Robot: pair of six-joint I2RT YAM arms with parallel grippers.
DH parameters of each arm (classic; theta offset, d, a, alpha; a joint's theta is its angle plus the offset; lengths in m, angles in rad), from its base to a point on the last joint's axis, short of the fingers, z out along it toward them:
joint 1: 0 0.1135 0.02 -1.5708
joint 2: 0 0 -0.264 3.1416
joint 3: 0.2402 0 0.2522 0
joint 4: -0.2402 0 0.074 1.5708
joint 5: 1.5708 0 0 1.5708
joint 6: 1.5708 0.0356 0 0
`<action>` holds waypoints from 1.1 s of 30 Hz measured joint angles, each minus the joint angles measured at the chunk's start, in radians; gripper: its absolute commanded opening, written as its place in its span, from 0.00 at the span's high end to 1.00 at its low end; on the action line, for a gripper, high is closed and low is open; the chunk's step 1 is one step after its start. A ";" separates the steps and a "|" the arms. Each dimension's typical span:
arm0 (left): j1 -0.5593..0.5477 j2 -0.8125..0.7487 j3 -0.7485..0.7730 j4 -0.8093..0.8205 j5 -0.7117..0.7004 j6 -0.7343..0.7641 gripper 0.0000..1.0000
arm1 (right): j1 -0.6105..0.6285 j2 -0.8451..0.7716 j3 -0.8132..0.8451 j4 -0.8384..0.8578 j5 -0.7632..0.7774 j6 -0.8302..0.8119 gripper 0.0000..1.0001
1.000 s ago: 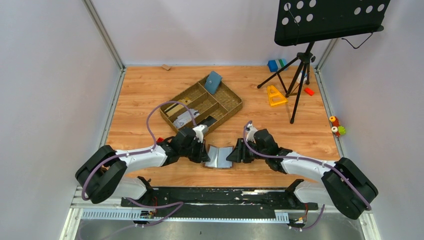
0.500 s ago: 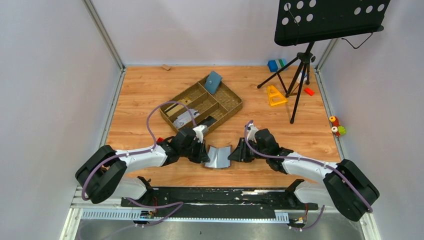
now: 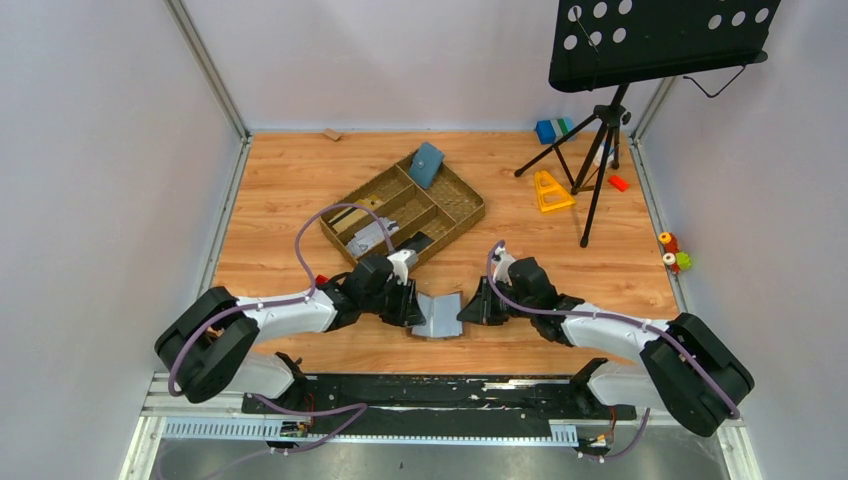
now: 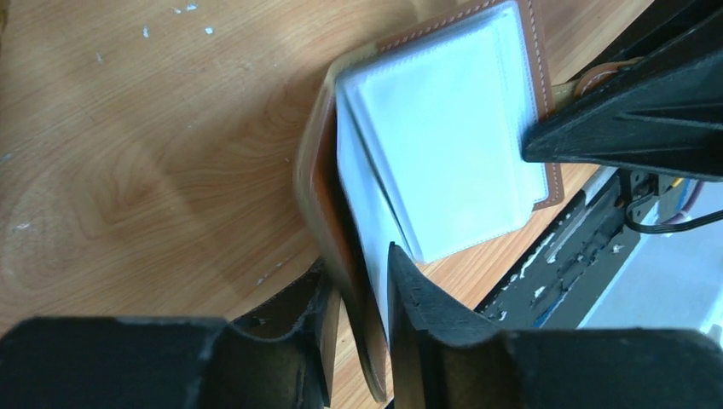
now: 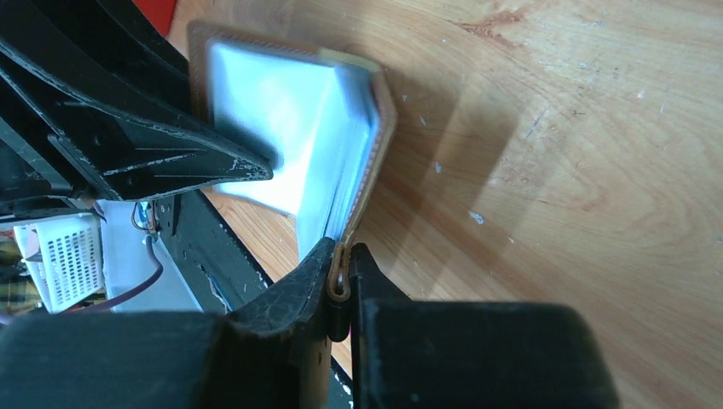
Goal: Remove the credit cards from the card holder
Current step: Remove the credit card from the card holder.
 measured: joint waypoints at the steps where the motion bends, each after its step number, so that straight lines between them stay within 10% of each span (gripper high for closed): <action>1: 0.000 0.004 0.000 0.008 0.004 -0.004 0.60 | 0.000 0.001 0.000 0.000 0.000 0.000 1.00; 22: -0.062 0.029 0.000 0.113 -0.005 -0.074 0.01 | 0.007 0.016 -0.001 0.055 -0.041 0.018 1.00; 33: -0.097 0.054 0.026 0.122 -0.033 -0.075 0.00 | 0.008 0.045 -0.029 0.111 -0.047 0.041 1.00</action>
